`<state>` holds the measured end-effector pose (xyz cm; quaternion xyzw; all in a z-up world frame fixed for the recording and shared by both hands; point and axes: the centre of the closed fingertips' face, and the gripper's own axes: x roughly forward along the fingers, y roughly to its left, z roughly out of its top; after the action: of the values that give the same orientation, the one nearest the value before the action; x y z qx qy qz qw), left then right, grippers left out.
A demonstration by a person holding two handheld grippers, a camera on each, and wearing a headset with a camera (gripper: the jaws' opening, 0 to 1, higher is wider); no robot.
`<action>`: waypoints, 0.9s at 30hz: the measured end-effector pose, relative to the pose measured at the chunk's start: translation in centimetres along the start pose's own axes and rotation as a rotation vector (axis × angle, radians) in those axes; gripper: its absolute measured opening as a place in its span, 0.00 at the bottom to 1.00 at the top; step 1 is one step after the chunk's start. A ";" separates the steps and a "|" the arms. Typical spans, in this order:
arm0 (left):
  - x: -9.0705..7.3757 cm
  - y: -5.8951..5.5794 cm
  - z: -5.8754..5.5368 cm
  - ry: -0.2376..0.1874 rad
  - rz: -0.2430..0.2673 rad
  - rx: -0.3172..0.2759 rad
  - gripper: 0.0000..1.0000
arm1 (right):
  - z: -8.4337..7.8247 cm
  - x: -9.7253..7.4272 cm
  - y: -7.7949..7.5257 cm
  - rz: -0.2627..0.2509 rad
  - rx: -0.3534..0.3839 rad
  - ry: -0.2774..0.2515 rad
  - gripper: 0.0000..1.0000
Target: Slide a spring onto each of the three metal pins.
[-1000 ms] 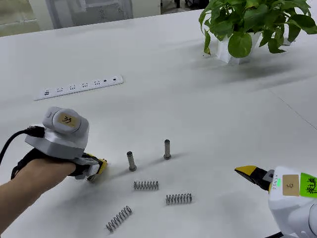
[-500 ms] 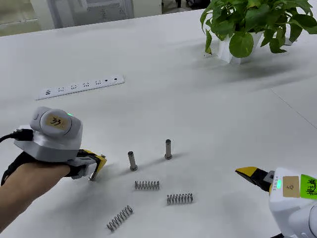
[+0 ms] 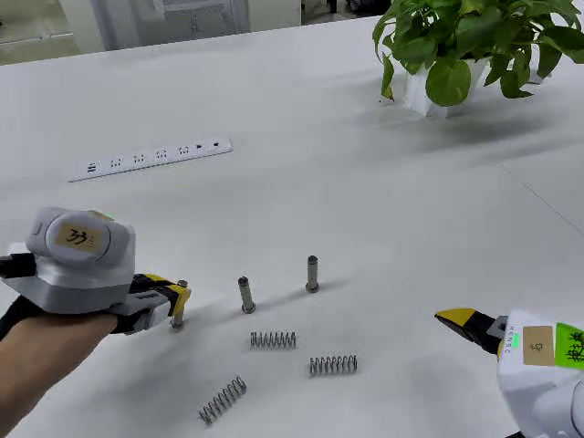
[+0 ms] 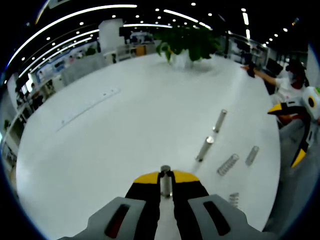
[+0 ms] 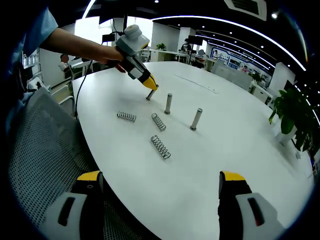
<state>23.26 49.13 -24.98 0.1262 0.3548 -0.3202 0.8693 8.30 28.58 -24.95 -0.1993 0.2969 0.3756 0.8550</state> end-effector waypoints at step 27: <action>-1.6 -0.3 -1.4 -0.026 0.023 -0.004 0.08 | 1.0 0.0 -0.5 -0.025 0.012 -0.040 0.99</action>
<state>21.47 50.25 -24.84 0.1245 0.3426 -0.3111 0.8777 9.04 28.82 -24.19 -0.1901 0.2796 0.3669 0.8666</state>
